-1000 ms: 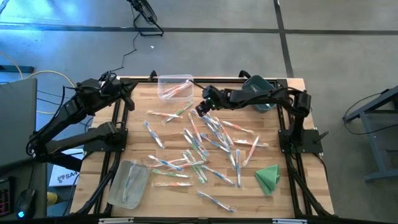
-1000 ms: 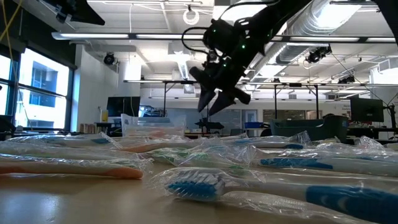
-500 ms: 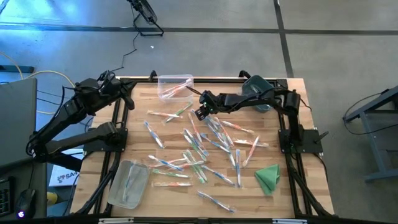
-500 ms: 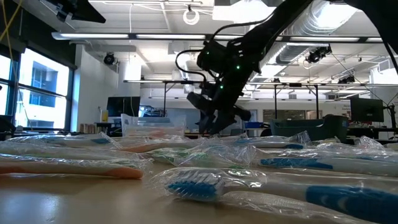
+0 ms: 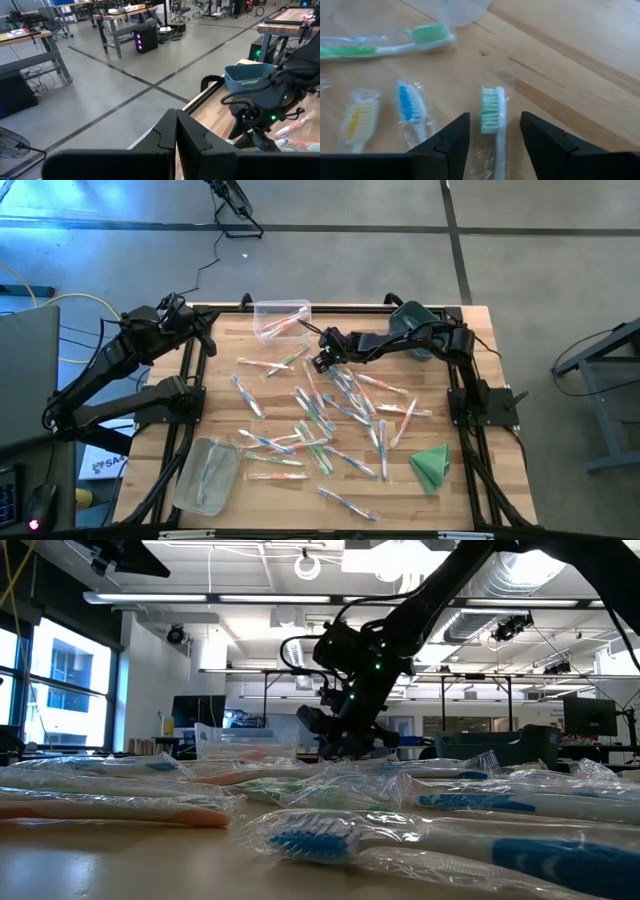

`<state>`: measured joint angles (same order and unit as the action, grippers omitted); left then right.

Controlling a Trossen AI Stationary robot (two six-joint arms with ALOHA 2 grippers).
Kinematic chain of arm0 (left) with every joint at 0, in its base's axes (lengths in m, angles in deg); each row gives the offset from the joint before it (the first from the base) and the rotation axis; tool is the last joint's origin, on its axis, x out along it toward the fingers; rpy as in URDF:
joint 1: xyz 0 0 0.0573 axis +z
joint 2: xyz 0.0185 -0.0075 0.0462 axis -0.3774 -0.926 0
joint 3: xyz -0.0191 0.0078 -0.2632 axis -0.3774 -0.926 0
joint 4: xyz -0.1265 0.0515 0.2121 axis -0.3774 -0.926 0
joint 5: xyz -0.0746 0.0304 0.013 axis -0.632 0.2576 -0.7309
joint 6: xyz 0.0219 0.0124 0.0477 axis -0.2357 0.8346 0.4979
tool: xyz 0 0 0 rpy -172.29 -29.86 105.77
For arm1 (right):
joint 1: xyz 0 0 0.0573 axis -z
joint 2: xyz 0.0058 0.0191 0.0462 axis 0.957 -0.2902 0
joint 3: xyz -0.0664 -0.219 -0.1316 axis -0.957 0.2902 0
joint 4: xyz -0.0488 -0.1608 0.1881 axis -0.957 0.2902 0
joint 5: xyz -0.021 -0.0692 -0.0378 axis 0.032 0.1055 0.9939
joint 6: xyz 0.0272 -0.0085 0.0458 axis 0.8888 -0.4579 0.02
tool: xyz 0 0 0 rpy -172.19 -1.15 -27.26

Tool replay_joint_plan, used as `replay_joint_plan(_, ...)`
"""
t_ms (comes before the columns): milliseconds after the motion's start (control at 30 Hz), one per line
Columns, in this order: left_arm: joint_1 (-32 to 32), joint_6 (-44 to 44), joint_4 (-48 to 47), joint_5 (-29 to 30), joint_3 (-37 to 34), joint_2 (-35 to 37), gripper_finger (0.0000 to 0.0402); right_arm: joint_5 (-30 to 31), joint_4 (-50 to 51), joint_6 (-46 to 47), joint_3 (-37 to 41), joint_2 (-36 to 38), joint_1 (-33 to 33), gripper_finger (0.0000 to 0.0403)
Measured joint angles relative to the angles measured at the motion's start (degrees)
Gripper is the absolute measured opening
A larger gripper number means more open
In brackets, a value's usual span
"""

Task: Pick & Place Toothbrushes
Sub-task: Put the green toothbrush into the blue bin

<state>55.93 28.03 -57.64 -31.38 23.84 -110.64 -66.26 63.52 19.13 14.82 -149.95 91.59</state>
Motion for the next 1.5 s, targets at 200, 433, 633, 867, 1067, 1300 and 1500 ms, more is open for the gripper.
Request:
replay_joint_plan(200, 0.0, 0.0, 0.0, 0.4, 0.0, 0.0, 0.0, 0.7, 0.3, -0.1, 0.0, 0.0, -0.1, 0.0106)
replay_joint_plan(433, 0.0, 0.0, 0.0, 0.9, 0.0, 0.0, 0.0, 0.7, -0.1, -0.4, 0.0, -0.1, 0.0, 0.0021)
replay_joint_plan(633, 0.0, 0.0, -0.1, 0.9, 0.0, 0.0, 0.0, 0.8, -0.8, -1.7, 0.2, 0.6, 0.0, 0.0015)
replay_joint_plan(867, 0.0, 0.1, -0.1, 1.0, 0.0, 0.0, 0.0, 2.9, -2.2, -5.1, 0.1, 5.2, -0.1, 0.001)
replay_joint_plan(1067, 0.0, 0.1, -0.3, 1.0, 0.0, 0.0, 0.0, 6.0, -2.0, -9.7, 0.2, 11.3, 0.2, 0.001)
replay_joint_plan(1300, 0.0, 0.0, -0.2, 1.0, 0.0, 0.0, 0.0, 10.2, -1.1, -14.0, 0.1, 20.0, 0.8, 0.001)
replay_joint_plan(1500, 0.0, 0.0, -0.2, 1.0, 0.0, 0.0, 0.0, 14.4, 2.6, -16.9, 0.1, 27.9, 1.6, 0.001)
